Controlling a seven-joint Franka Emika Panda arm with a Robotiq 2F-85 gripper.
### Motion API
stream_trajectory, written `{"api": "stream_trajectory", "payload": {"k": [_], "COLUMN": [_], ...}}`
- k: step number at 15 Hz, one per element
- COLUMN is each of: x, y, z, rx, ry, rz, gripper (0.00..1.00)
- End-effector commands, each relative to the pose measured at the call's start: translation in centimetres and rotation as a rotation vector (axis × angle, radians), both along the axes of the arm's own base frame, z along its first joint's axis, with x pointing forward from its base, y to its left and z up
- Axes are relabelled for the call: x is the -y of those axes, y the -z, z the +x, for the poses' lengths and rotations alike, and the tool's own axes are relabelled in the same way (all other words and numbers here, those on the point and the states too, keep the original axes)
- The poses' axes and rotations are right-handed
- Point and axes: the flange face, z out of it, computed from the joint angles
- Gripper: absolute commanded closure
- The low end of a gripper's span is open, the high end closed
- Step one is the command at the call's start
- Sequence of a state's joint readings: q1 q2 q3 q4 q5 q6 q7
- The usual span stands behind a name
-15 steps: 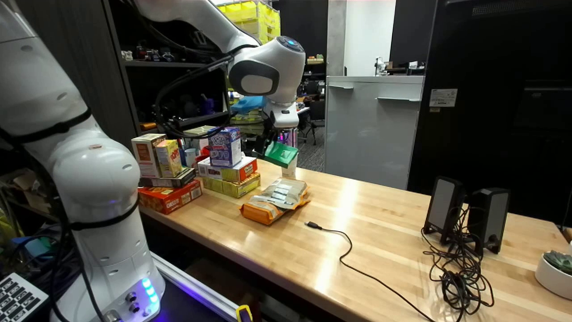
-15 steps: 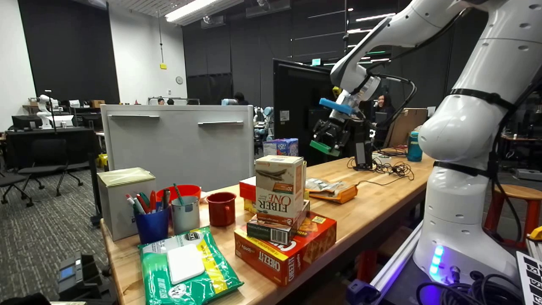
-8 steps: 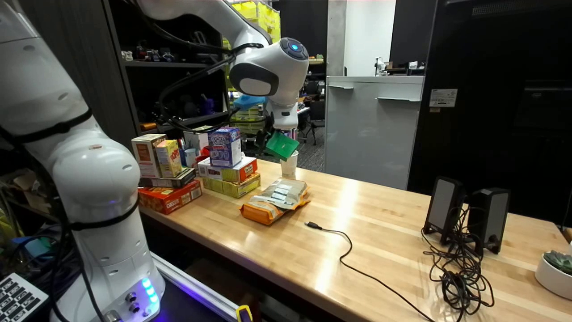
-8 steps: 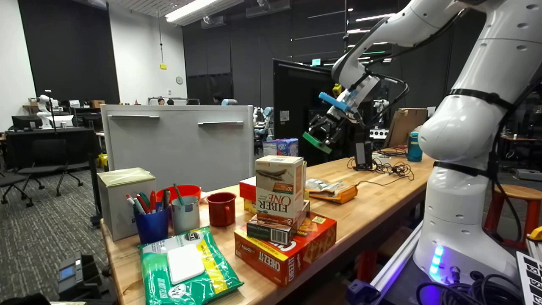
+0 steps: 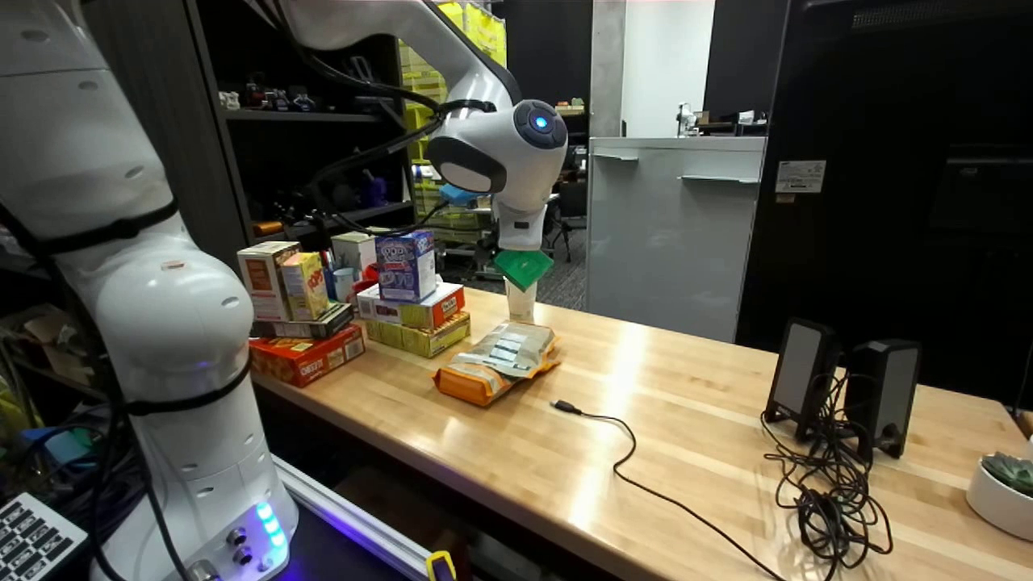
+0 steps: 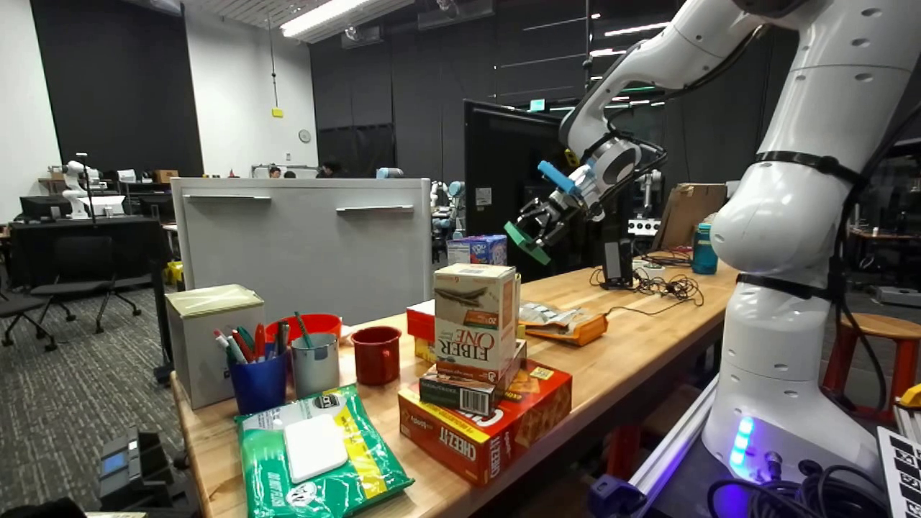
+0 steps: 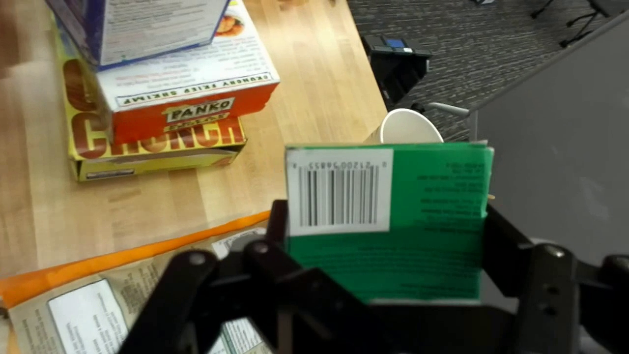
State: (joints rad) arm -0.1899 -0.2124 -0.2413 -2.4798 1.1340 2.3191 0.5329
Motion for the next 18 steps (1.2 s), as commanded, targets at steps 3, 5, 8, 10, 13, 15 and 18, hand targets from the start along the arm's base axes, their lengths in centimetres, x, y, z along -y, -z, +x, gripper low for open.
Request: {"api": "stream_trajectory", "payload": {"k": [3, 5, 8, 10, 13, 15, 18], "x": [1.2, 1.6, 2.1, 2.6, 3.1, 3.0, 3.2], "y": [1.1, 1.7, 3.1, 4.0, 5.5, 6.3, 7.3], "z": [1.4, 1.6, 1.3, 1.2, 1.3, 1.7, 2.6], "rx": [0.058, 0.071, 0.086, 0.101, 0.13, 0.155, 0.198], "ry": [0.113, 0.152, 0.218, 0.269, 0.353, 0.405, 0.477], "rz": [0.069, 0.091, 0.131, 0.16, 0.2, 0.229, 0.265], "gripper": [0.37, 0.37, 0.37, 0.37, 0.37, 0.37, 0.37]}}
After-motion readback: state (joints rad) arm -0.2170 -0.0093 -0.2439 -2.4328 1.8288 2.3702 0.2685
